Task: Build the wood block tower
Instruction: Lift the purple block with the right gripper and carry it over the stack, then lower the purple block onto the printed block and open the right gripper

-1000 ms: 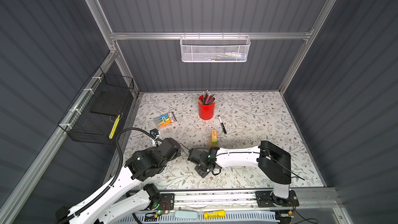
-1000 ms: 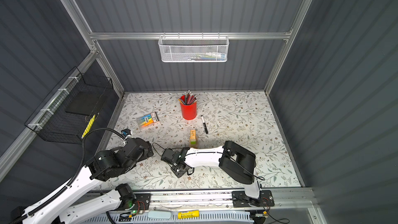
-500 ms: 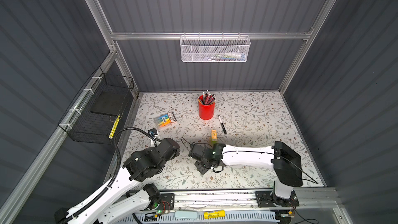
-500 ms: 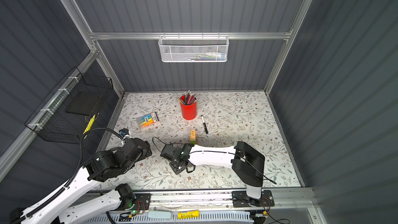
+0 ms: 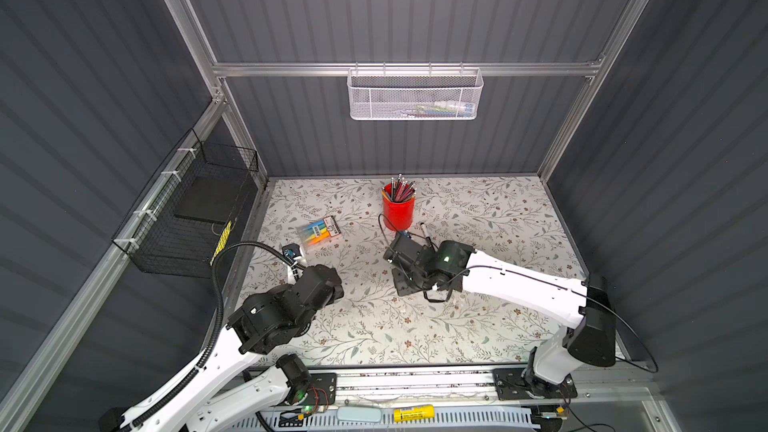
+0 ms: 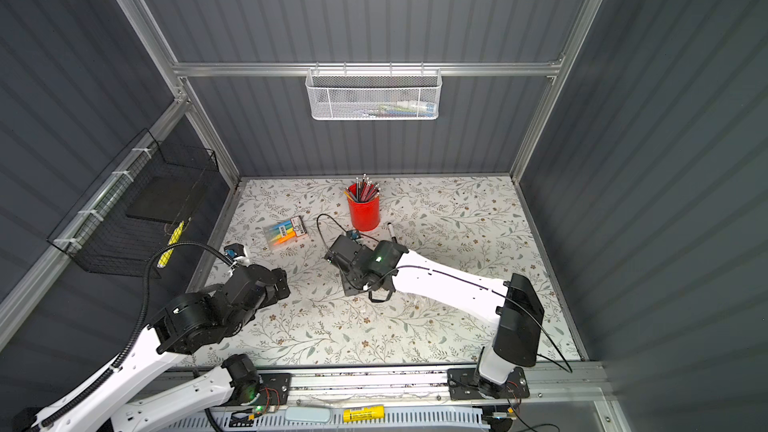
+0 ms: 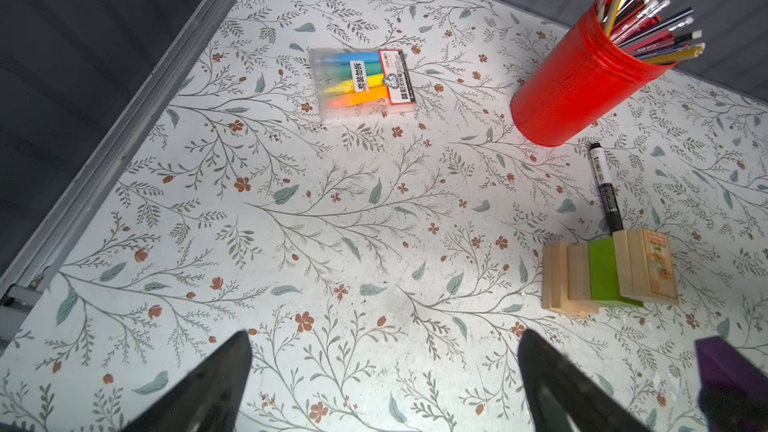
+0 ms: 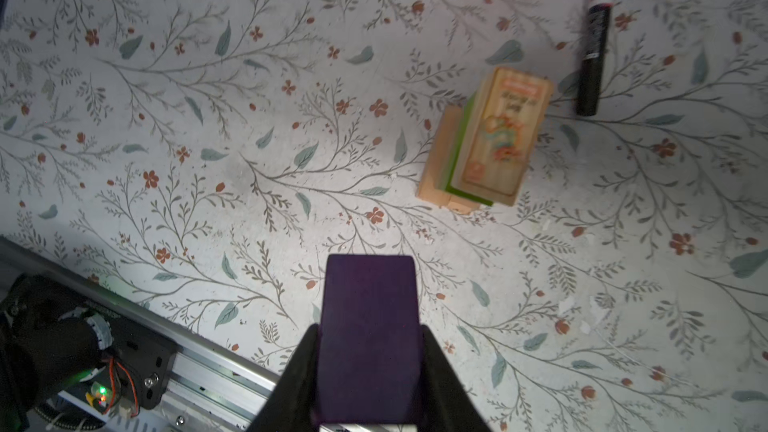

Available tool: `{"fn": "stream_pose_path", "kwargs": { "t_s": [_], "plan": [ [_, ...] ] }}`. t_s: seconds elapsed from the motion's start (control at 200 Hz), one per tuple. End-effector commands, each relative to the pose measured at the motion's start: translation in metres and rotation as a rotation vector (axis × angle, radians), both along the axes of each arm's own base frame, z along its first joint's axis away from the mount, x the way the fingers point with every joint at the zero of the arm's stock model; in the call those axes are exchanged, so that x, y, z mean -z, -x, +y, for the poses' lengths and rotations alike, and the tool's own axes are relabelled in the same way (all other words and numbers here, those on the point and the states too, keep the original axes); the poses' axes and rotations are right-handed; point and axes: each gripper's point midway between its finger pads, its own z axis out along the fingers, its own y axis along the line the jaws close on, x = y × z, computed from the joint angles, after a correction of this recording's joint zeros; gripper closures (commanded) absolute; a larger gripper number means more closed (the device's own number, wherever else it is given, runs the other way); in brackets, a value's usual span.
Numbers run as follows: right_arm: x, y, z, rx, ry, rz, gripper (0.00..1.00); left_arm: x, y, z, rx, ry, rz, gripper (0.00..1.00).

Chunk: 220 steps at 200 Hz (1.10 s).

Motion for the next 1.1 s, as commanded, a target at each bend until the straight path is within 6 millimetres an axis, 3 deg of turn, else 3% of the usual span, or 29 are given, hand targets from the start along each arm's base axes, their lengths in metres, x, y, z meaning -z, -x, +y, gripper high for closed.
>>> {"fn": "stream_pose_path", "kwargs": {
  "t_s": [0.0, 0.21, 0.505, 1.096],
  "plan": [
    [-0.007, -0.015, -0.026, 0.105, 0.041, -0.009, 0.74, 0.002, -0.01, -0.015, 0.051, 0.001, -0.019, 0.0],
    [-0.002, -0.041, -0.041, 0.186, 0.082, 0.003, 0.75, 0.012, -0.023, -0.039, 0.114, -0.006, -0.01, 0.0],
    [0.016, -0.066, -0.04, 0.234, 0.117, 0.033, 0.76, 0.03, -0.033, -0.057, 0.132, 0.005, 0.001, 0.0],
    [0.035, -0.082, -0.025, 0.225, 0.127, 0.069, 0.76, 0.04, -0.034, -0.053, 0.1, -0.015, 0.017, 0.0]
  ]
}}
